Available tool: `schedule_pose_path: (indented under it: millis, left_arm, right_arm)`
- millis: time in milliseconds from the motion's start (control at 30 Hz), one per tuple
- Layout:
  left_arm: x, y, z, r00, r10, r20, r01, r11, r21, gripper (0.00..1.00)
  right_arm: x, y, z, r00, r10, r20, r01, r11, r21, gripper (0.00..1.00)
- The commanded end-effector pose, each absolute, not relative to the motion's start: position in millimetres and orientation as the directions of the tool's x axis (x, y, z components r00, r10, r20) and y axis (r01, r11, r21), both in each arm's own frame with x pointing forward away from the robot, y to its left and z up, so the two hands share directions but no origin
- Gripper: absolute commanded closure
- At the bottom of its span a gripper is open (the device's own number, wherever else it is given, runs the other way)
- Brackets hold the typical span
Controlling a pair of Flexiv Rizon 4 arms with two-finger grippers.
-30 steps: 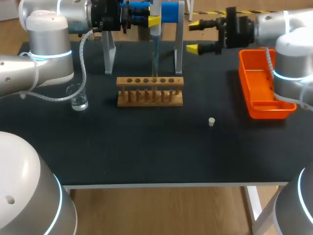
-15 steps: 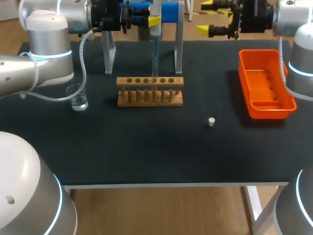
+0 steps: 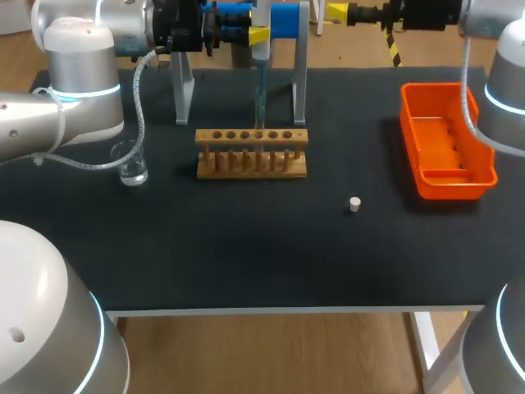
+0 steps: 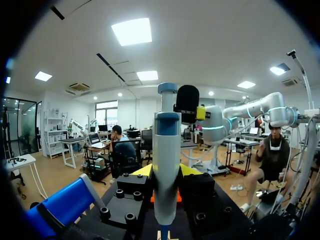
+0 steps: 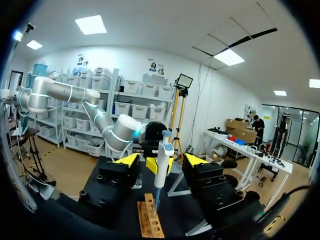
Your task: Invert the test tube, pick up the pipette, mount the tip to pipette, aspirate from beaker and dispense into the tube, eject the tip, return the pipette, and cap with the stopper.
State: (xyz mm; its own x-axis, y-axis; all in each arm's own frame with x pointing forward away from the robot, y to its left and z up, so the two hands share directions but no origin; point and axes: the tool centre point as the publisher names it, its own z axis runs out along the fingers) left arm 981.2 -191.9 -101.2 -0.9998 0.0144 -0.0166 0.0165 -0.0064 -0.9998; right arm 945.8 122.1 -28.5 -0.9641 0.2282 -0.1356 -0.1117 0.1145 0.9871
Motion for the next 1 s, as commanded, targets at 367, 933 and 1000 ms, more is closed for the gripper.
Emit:
schedule_pose_path:
  millis: [367, 933, 1000]
  left_arm:
    - [981.7, -192.0, -101.0, -1.000, 0.015, -0.016, 0.016, -0.006, -1.000, 1.00]
    - [981.7, -192.0, -101.0, -1.000, 0.015, -0.016, 0.016, -0.006, -1.000, 1.00]
    - [981.7, -192.0, -101.0, -1.000, 0.015, -0.016, 0.016, -0.006, -1.000, 1.00]
  right_arm:
    - [954.5, 159.1, 6.2, -0.984, 0.163, -0.076, -0.064, 0.079, 0.995, 1.00]
    - [956.5, 200.7, 7.4, -1.000, 0.014, 0.006, 0.006, 0.040, 0.999, 1.00]
    - [955.6, 205.0, 4.4, -1.000, -0.009, 0.010, 0.010, 0.037, 0.999, 1.00]
